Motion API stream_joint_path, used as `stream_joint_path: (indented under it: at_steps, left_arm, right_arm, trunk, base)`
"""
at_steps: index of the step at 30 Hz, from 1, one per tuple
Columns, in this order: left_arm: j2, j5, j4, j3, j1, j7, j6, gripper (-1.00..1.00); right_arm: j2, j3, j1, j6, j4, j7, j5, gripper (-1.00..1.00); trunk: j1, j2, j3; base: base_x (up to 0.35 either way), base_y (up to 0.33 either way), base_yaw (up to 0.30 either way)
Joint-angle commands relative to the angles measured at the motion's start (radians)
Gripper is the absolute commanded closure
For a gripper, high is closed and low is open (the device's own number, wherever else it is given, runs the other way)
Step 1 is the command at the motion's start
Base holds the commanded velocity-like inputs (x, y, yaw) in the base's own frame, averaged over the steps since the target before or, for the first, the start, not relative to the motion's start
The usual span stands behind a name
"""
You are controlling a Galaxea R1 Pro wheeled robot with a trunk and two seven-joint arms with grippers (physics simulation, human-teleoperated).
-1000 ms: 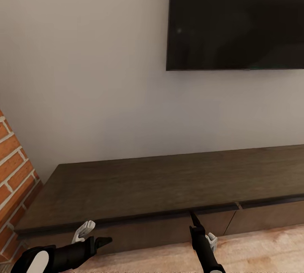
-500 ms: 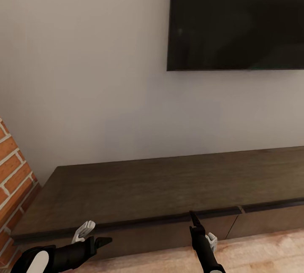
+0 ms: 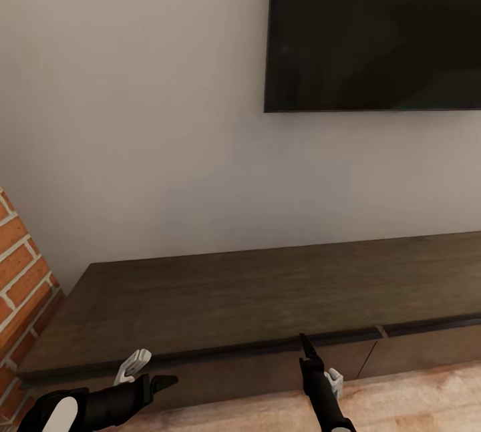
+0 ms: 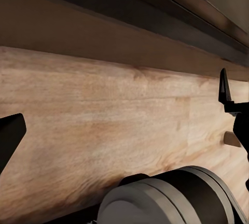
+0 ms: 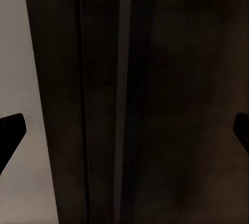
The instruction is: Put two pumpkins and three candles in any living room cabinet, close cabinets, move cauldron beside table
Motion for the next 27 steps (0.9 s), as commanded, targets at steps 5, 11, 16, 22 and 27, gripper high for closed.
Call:
stream_joint_path:
  at_steps: [5, 11, 16, 22, 27]
  left_arm:
    - [0.0, 0.0, 0.0, 0.0, 0.0, 0.0, 0.0, -1.0]
    - [0.0, 0.0, 0.0, 0.0, 0.0, 0.0, 0.0, -1.0]
    - [-0.001, 0.0, 0.0, 0.0, 0.0, 0.0, 0.0, -1.0]
    - [-0.002, 0.0, 0.0, 0.0, 0.0, 0.0, 0.0, -1.0]
    - [-0.002, 0.0, 0.0, 0.0, 0.0, 0.0, 0.0, -1.0]
  right_arm:
    - [0.001, 0.0, 0.0, 0.002, 0.0, -0.001, 0.0, -1.0]
    - [0.001, 0.0, 0.0, 0.003, 0.001, -0.001, 0.0, -1.0]
    - [0.001, 0.0, 0.0, 0.003, 0.001, -0.001, 0.0, -1.0]
    - [0.001, 0.001, 0.0, 0.004, 0.0, -0.001, 0.0, -1.0]
    - [0.001, 0.001, 0.0, 0.005, 0.0, -0.001, 0.0, -1.0]
  trunk:
    - [0.0, 0.0, 0.0]
    - [0.0, 0.0, 0.0]
    - [0.0, 0.0, 0.0]
    - [0.0, 0.0, 0.0]
    - [0.0, 0.0, 0.0]
  base:
    - [0.0, 0.0, 0.0]
    - [0.0, 0.0, 0.0]
    - [0.0, 0.0, 0.0]
    - [0.0, 0.0, 0.0]
    - [-0.017, 0.0, 0.0]
